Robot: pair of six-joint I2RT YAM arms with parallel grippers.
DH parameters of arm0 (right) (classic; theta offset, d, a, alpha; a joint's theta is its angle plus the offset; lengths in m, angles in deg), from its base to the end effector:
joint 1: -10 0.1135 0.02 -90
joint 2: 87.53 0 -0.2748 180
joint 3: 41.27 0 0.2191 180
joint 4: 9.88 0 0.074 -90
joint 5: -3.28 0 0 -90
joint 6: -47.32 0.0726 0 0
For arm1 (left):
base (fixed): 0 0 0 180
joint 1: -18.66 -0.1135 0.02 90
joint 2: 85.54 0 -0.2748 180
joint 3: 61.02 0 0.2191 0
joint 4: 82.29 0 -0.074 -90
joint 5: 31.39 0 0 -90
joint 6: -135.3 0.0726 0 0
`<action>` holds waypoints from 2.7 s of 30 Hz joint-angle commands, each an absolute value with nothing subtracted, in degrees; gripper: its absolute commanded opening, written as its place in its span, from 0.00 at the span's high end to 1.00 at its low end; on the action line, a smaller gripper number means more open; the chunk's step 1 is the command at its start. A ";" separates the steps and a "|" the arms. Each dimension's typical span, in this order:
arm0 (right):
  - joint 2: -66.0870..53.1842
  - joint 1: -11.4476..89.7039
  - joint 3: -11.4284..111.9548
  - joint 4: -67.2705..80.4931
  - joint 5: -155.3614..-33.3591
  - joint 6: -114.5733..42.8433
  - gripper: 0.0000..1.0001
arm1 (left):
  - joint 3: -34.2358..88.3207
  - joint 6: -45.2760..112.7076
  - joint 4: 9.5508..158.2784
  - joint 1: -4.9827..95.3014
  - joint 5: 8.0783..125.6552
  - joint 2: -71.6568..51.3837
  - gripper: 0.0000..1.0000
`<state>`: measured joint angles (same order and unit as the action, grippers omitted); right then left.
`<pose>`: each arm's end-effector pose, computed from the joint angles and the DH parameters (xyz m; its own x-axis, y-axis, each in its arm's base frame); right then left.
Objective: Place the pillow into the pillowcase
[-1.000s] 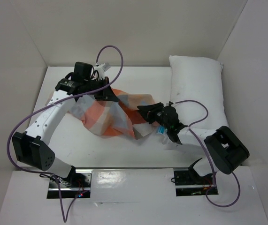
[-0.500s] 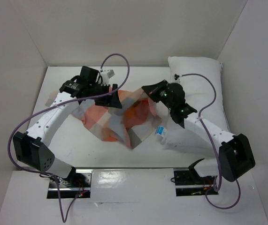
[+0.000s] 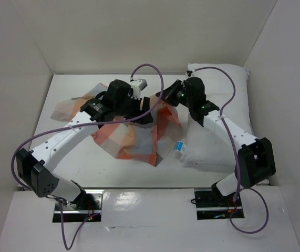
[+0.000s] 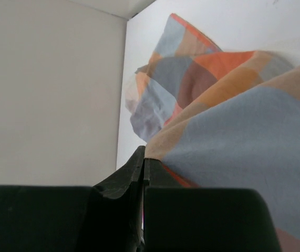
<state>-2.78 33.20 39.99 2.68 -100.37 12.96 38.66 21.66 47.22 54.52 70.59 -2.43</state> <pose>0.3172 0.1546 0.3338 -0.6315 0.6021 -0.4885 -0.1239 0.5436 0.8302 0.2484 -0.1981 0.3679 -0.7001 0.0220 -0.7137 0.4715 0.7649 -0.4389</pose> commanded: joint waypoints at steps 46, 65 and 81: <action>-2.37 24.33 36.86 -5.32 -114.14 18.23 1.00 | 30.28 5.49 81.19 67.27 26.52 19.31 0.29; -2.89 24.33 36.33 -5.41 -114.76 17.70 1.00 | 36.17 7.06 77.77 66.21 32.94 24.66 0.14; -4.04 23.81 36.86 -4.88 -114.76 18.23 1.00 | 35.91 7.06 77.86 65.07 28.46 25.65 0.54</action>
